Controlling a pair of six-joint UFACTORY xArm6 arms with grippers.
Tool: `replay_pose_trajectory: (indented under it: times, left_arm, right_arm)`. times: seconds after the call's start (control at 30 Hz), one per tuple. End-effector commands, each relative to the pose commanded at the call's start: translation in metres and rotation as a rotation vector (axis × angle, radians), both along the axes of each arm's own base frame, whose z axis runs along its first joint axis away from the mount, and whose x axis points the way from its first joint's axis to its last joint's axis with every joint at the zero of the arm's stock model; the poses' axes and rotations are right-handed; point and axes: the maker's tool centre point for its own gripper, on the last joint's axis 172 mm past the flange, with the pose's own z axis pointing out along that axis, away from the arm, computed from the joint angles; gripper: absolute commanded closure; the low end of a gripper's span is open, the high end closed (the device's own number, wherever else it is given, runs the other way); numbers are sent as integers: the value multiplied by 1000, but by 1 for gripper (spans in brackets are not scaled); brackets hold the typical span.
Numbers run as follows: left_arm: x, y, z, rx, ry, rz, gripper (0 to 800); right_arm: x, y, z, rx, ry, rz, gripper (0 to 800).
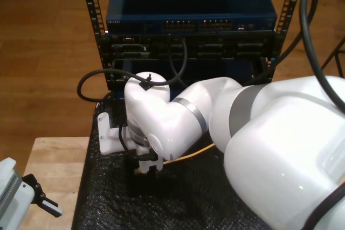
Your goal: Grab the cable and plug it in
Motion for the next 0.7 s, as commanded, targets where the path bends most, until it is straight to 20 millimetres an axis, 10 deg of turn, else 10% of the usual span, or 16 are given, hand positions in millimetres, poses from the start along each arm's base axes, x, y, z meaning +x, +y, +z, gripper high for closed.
replay_pose_trajectory:
  times: [0.7]
  left_arm:
    - [24,-13,22,-60,-51,47,0]
  right_arm:
    - [14,-16,58,56,-26,-26,794]
